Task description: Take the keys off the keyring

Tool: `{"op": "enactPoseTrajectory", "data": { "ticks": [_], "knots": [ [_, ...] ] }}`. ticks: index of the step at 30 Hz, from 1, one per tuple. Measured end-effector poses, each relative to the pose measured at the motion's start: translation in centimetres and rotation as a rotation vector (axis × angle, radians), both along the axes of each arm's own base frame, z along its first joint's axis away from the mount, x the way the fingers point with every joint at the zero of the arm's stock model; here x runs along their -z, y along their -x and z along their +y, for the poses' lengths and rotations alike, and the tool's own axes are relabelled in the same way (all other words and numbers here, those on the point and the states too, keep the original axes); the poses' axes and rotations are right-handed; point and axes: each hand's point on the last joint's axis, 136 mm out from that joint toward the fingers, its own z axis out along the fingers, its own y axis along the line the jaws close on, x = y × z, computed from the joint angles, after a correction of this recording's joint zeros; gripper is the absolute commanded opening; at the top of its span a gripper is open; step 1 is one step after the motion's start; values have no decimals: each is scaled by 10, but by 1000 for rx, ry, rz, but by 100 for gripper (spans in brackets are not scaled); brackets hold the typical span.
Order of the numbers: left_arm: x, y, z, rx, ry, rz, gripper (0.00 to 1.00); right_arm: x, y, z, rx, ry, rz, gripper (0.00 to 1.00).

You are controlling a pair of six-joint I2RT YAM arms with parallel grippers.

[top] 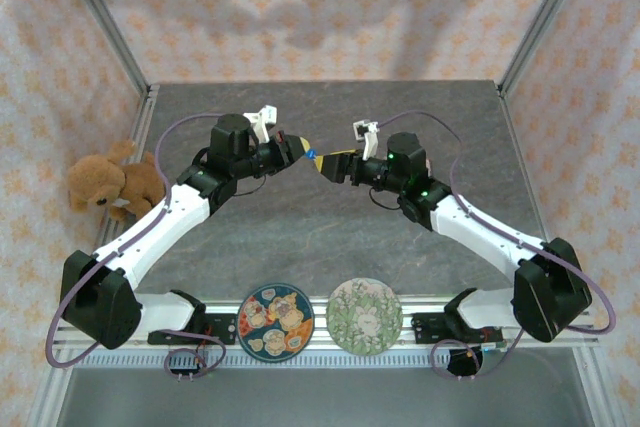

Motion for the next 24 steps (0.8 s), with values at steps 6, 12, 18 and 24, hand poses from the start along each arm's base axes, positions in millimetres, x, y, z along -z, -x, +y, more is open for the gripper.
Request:
{"op": "enactPoseTrajectory", "data": {
  "ticks": [6,12,18,24],
  "knots": [
    [-13,1,-5,18,63,-8,0,-9,5,8,-32,-32,-31,69],
    [-27,1,-10,30,126,-20,0,-8,7,15,-52,-37,-37,69],
    [-38,1,-13,41,178,-31,0,-13,9,19,-79,-57,-57,68],
    [-44,1,-13,40,203,-37,0,-24,16,23,-125,-99,-81,64]
  ]
}}
